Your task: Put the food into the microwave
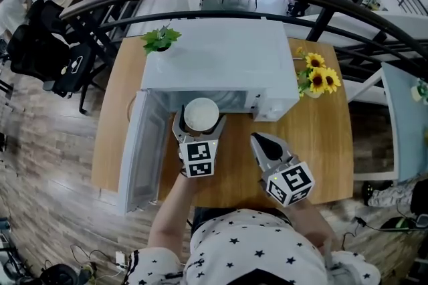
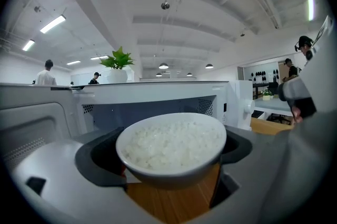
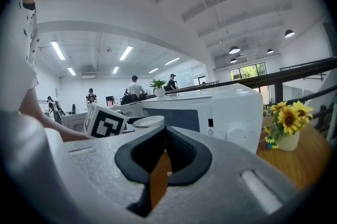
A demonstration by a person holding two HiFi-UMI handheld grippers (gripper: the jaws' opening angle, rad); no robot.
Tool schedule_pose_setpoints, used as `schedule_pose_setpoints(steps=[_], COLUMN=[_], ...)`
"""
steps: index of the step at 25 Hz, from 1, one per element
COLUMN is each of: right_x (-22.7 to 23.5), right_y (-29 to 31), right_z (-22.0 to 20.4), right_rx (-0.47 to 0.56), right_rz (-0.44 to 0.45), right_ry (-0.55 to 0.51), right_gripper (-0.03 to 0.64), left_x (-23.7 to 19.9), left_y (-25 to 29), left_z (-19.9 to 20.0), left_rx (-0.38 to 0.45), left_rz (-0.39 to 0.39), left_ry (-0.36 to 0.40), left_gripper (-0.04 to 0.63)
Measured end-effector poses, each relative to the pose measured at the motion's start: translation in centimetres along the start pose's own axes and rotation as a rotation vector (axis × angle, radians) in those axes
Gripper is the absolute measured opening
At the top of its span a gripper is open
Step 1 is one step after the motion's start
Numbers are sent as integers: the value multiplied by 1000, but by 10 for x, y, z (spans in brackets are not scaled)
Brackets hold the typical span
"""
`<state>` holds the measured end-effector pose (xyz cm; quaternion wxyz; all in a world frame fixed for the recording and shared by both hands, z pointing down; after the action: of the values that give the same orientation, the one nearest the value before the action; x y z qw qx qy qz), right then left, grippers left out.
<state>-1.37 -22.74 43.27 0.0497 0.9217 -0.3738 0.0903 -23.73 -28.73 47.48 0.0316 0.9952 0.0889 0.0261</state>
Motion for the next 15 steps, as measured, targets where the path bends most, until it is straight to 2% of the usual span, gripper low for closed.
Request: schedule_pose_setpoints(steps=[15], right_x=[2], right_y=[9], right_z=[-10], right_rx=[-17], right_rz=[-64], right_ry=[23], right_gripper=[6], left_x=[-13], left_y=[54], left_z=[-19], left_rx=[-49], left_rz=[-37], left_ry=[23], left_gripper=[515])
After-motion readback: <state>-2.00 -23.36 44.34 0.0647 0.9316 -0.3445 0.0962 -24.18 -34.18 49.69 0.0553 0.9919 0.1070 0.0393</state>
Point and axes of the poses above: the fingertips, and each gripper's own axes: y forward along the fingers, x to its right, z out of its top, the point moved 10 cm from there along -y, backward along the fingers, and after that the axes turned 12 degrees about x, right-handed, at the moved point
